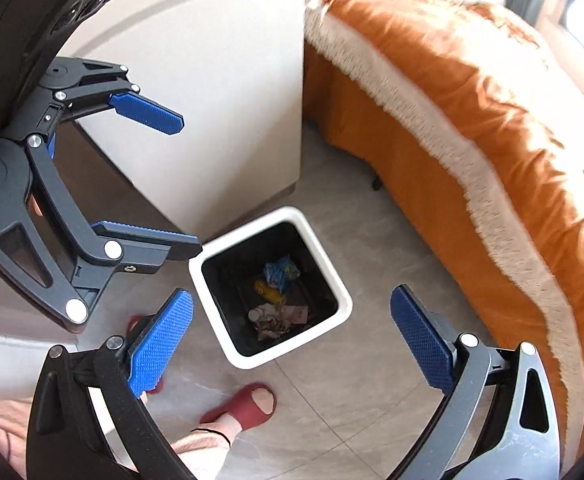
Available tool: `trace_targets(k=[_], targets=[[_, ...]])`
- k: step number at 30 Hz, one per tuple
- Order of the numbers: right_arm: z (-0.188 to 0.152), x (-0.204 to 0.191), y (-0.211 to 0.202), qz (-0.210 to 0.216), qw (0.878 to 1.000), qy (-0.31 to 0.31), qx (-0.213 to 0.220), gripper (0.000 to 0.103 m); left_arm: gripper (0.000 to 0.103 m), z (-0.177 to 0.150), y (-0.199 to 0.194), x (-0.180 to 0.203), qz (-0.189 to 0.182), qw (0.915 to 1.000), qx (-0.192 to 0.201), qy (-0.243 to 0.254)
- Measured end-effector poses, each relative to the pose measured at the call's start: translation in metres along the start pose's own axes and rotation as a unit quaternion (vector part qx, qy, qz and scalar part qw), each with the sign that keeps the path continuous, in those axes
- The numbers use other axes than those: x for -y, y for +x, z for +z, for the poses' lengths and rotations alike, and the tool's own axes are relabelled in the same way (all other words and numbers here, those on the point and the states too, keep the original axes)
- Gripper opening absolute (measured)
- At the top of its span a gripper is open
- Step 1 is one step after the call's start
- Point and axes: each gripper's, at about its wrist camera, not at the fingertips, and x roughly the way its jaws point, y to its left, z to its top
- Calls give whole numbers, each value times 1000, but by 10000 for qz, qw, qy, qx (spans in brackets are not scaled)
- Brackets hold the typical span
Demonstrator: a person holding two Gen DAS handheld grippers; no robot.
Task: Collect trash
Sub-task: 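Move both open tools back toward the desk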
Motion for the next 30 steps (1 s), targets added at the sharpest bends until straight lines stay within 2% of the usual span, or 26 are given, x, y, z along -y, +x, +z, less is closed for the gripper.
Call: trace_targets(k=[7,12,17,19,25,30], targets=[[29,4,-93,-306,9975,382,515,99,98,19,-106,3,190,9961,772,-383],[64,-10,-165,-312,9900,614,1231,99,98,21,-192,-2,678,9843,1432,-775],[107,-42,-207,-66,9820,512,1818,99,98,2,-275,-28,1201,9627,1997,-1372],[123,-56,-216,109,9791,443,1980,99,98,-12,-303,-42,1555,9518,2131,-1564],[179,-121,-233,632,9701,-162,2338,99,98,-59,-367,-85,2239,9251,2310,-2019],[220,-192,-236,1028,9597,-886,2463,99,98,-115,-412,-129,2734,8972,2364,-2537]])
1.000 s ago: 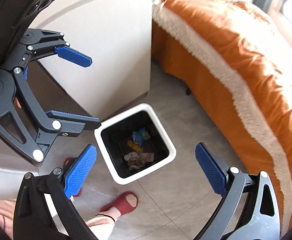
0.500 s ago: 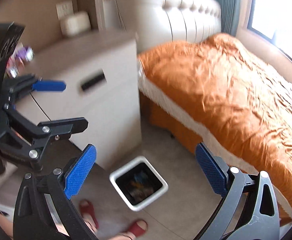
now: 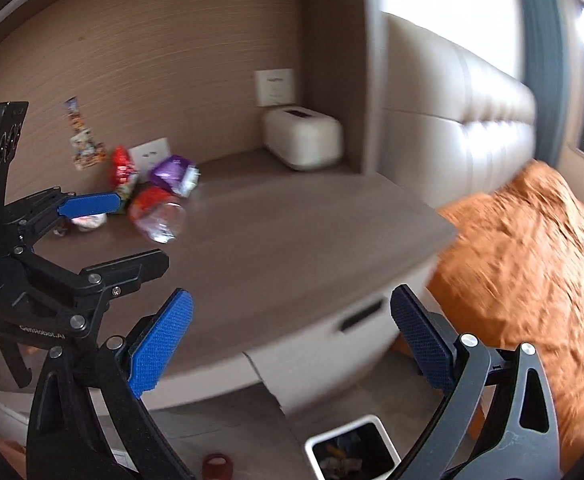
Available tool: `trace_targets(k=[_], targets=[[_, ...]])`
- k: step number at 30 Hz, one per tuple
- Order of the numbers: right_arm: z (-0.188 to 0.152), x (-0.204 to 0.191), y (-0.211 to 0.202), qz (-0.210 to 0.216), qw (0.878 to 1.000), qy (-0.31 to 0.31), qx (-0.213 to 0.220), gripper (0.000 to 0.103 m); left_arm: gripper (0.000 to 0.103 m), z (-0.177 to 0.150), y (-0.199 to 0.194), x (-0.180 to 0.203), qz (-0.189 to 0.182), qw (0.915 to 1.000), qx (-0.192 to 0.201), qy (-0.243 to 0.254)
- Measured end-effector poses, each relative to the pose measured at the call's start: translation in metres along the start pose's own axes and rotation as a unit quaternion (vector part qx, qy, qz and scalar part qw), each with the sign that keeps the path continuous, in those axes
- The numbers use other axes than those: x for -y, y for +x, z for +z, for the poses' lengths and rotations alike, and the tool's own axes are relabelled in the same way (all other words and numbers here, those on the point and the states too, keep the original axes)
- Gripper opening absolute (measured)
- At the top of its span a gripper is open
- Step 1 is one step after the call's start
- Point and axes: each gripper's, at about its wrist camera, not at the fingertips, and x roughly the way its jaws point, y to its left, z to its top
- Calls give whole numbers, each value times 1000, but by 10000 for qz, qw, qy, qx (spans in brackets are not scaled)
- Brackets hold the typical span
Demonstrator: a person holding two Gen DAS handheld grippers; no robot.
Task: Collect trash
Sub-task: 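Move both open tools back toward the desk, then grasp the plastic bag with the left tool while the right tool grasps the orange-labelled bottle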
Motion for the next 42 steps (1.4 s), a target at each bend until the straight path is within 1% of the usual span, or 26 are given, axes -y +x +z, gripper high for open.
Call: trace_targets(k=[4,9,12,15,17,20,24,27,29,30,31,32,34,37,38,39,40,42], targets=[[22,-41,29,347,9988,-356,-17,99,98,-10,-13,-60,343,9991,11,-234],[42,-88,62,677,9956,-642,-36,99,98,-26,-24,-117,712,9963,13,-476],[51,-106,78,789,9939,-763,-84,99,98,-30,-23,-143,861,9945,-15,-594],[58,-118,94,844,9926,-857,-165,99,98,-36,-20,-164,985,9933,-69,-605],[60,-123,105,874,9918,-898,-253,99,98,-40,-15,-175,1004,9927,-120,-662],[62,-128,126,864,9905,-992,-401,99,98,-47,-4,-197,937,9918,-251,-826],[62,-131,155,762,9871,-1248,-653,99,98,-58,15,-212,911,9918,-463,-765],[63,-132,176,703,9836,-1445,-819,99,98,-62,30,-221,692,9932,-614,-708],[63,-133,189,716,9807,-1546,-957,99,97,-65,42,-225,440,9937,-743,-708],[64,-134,197,725,9791,-1605,-1019,99,96,-67,48,-228,333,9934,-825,-725],[65,-134,201,760,9779,-1628,-1069,99,87,-68,52,-230,244,9932,-859,-741],[65,-135,205,799,9768,-1644,-1115,99,82,-69,56,-232,143,9929,-897,-773],[66,-137,212,869,9751,-1667,-1180,99,69,-71,64,-237,48,9917,-977,-835],[67,-141,216,945,9741,-1672,-1190,99,59,-74,68,-242,-44,9908,-999,-913],[66,-142,216,978,9735,-1676,-1212,96,56,-74,68,-243,-75,9906,-995,-937],[65,-143,216,998,9731,-1687,-1210,87,54,-74,69,-243,-97,9905,-989,-946],[65,-145,216,980,9731,-1699,-1212,83,49,-75,69,-242,-119,9908,-982,-926],[63,-147,214,950,9730,-1728,-1197,82,48,-75,69,-240,-115,9914,-977,-868]])
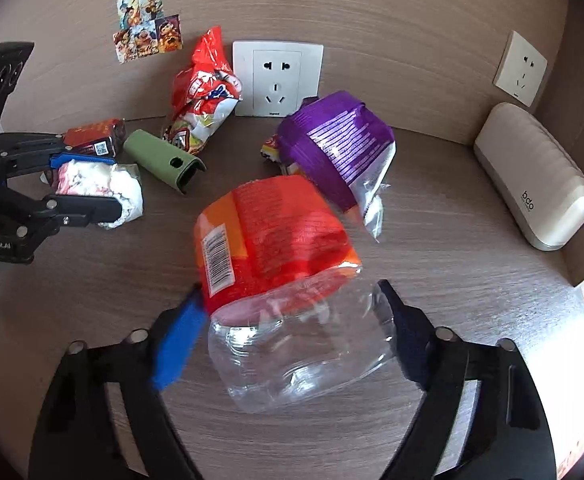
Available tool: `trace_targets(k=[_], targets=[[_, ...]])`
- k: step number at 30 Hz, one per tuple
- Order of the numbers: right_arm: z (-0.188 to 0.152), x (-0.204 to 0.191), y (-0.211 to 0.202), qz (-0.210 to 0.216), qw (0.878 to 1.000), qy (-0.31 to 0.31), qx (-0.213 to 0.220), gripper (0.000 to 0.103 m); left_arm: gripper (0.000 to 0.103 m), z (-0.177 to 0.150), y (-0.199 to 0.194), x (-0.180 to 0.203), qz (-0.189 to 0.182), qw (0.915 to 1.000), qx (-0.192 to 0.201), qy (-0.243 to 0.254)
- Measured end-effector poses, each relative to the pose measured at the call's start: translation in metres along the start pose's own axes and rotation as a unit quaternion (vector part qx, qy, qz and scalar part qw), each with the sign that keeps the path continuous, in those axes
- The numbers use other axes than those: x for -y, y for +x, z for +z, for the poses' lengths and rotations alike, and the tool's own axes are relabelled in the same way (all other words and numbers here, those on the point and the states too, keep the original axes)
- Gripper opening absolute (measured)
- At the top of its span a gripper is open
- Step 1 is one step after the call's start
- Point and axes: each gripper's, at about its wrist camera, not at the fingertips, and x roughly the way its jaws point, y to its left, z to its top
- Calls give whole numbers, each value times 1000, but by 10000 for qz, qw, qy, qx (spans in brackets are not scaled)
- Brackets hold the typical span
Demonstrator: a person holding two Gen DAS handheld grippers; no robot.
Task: Collect trash
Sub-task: 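Grasp the plastic bag with the left tool while the right tool grasps the orange-labelled bottle, then carry the plastic bag and bottle over the white bin with both tools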
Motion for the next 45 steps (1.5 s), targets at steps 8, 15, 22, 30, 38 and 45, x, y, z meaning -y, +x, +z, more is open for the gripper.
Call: trace_targets(k=[8,15,22,30,38,45], targets=[[-11,-6,-29,-33,9993,267,262,81,46,5,-10,23,-66,9997,31,221],[-31,-2,-73,-167,9974,473,524,81,46,1,-36,64,-259,9981,178,524],[-60,8,-113,-391,9942,768,640,81,46,-1,-45,117,-474,9941,264,943],[-121,35,-161,-649,9880,1270,586,81,46,-5,-53,197,-923,9855,199,1411],[-200,71,-201,-952,9774,1854,354,81,46,-13,-39,295,-1430,9691,-18,2010],[-263,95,-218,-1210,9652,2315,104,81,46,-27,-16,368,-1770,9507,-299,2528]])
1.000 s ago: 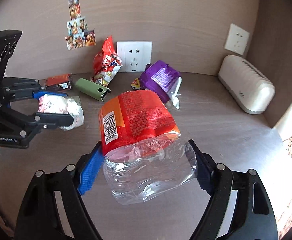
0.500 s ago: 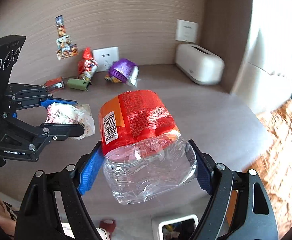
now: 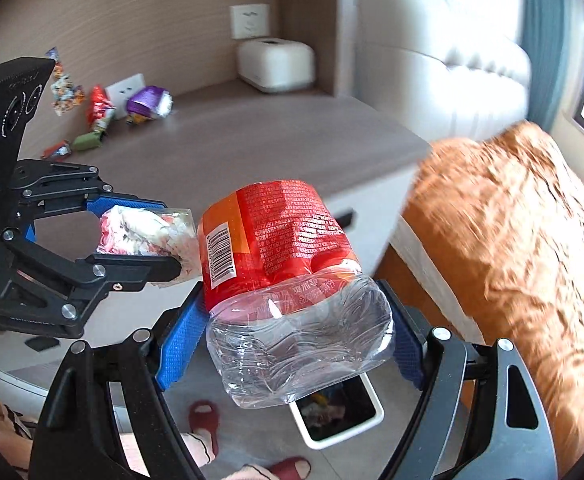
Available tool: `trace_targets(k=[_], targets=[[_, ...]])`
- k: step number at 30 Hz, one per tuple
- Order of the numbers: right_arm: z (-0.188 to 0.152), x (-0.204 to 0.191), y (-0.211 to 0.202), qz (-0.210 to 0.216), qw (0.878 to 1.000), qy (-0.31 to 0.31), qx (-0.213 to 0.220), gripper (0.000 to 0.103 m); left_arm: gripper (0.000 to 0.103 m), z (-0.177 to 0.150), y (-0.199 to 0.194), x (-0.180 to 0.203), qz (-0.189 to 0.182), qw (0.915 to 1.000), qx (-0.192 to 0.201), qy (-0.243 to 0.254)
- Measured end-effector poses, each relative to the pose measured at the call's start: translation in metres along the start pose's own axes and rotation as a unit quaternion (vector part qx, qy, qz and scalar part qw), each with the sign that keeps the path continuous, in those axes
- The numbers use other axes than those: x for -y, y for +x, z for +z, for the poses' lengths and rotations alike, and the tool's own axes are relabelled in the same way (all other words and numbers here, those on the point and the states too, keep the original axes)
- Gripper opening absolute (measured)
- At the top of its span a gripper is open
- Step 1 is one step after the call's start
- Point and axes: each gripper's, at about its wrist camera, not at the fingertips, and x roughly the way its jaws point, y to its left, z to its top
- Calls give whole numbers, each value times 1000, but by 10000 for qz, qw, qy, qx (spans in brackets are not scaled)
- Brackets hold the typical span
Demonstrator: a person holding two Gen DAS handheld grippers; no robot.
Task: Collect trash
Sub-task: 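Carry the plastic bag and bottle over the white bin with both tools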
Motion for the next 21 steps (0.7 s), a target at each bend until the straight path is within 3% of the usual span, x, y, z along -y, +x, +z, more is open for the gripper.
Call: trace_targets(k=[9,16,21], targets=[[-74,66,39,-273,9958,776,-397,81,46,-5,106,55,-489,9949,-796,393],[-152,111,129,-25,9854,1455,-889,81,46,-50,227,79,-984,9845,-1429,257],[-213,136,205,132,9767,1791,-1172,81,46,-93,322,90,-1140,9757,-1852,279]])
